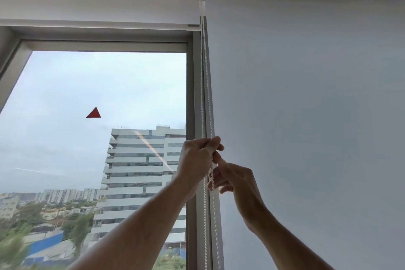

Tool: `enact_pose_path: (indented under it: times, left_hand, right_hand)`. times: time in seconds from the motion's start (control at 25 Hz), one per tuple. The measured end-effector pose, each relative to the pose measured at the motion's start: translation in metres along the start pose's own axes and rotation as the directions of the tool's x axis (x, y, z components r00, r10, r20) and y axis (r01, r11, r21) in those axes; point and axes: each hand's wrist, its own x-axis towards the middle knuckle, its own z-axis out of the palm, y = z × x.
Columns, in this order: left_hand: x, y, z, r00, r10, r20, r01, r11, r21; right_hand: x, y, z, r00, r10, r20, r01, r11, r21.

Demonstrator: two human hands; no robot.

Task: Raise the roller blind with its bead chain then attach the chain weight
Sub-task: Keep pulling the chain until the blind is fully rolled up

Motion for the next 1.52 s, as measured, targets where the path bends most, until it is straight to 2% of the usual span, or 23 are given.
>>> enact_pose_path:
  times: [0.12, 0.2, 0.32, 0.52, 0.68, 0.84, 0.92, 1.0, 1.12, 1.28, 1.44, 1.52]
  left_hand:
    - [-0.009, -0.008, 0.002, 0.999, 0.050, 0.003, -0.050, 0.997, 0.062]
    - [-0.016, -0.014, 0.003, 0.995, 0.097, 0.014, -0.098, 0.993, 0.073]
    - [-0.029, -0.023, 0.005, 0.989, 0.142, 0.036, -0.144, 0.986, 0.079]
    - [-0.046, -0.041, 0.005, 0.990, 0.094, 0.101, -0.107, 0.986, 0.125]
    - [-0.049, -0.045, -0.002, 0.986, 0.101, 0.130, -0.118, 0.984, 0.133]
    - [-0.047, -0.047, -0.014, 0.969, 0.160, 0.190, -0.195, 0.964, 0.179]
    - [-0.043, -0.047, -0.019, 0.977, 0.178, 0.118, -0.194, 0.971, 0.141]
    - [-0.034, -0.045, -0.023, 0.986, 0.166, -0.010, -0.164, 0.983, 0.076]
    - [-0.019, -0.030, -0.023, 0.974, 0.202, -0.106, -0.189, 0.975, 0.116]
    - [-0.003, -0.005, -0.015, 0.975, 0.218, -0.053, -0.203, 0.957, 0.205]
    - [0.003, 0.003, -0.006, 0.997, 0.053, -0.064, -0.049, 0.997, 0.065]
    - [0.003, 0.002, -0.004, 0.997, 0.017, -0.076, -0.014, 0.999, 0.040]
  right_hand:
    - [0.015, -0.003, -0.011, 0.983, 0.062, -0.172, -0.058, 0.998, 0.029]
    - [0.028, -0.011, -0.013, 0.973, 0.070, -0.219, -0.075, 0.997, -0.017]
    - [0.046, -0.028, -0.011, 0.982, 0.069, -0.175, -0.076, 0.997, -0.031]
    - [0.068, -0.051, 0.007, 0.996, 0.088, -0.016, -0.089, 0.993, -0.076]
    - [0.062, -0.048, 0.014, 0.997, 0.032, -0.065, -0.037, 0.995, -0.088]
    - [0.055, -0.048, 0.014, 0.994, -0.044, -0.099, 0.031, 0.991, -0.132]
    - [0.051, -0.048, 0.014, 0.994, -0.064, -0.089, 0.051, 0.989, -0.138]
    - [0.045, -0.043, 0.016, 0.996, -0.071, -0.063, 0.060, 0.985, -0.160]
    - [0.034, -0.032, 0.019, 0.995, -0.082, -0.049, 0.073, 0.985, -0.159]
    - [0.024, -0.020, 0.020, 0.995, -0.097, -0.037, 0.093, 0.990, -0.104]
    - [0.020, -0.018, 0.022, 0.991, -0.133, -0.035, 0.129, 0.986, -0.102]
    - [0.018, -0.018, 0.020, 0.991, -0.133, -0.011, 0.131, 0.984, -0.118]
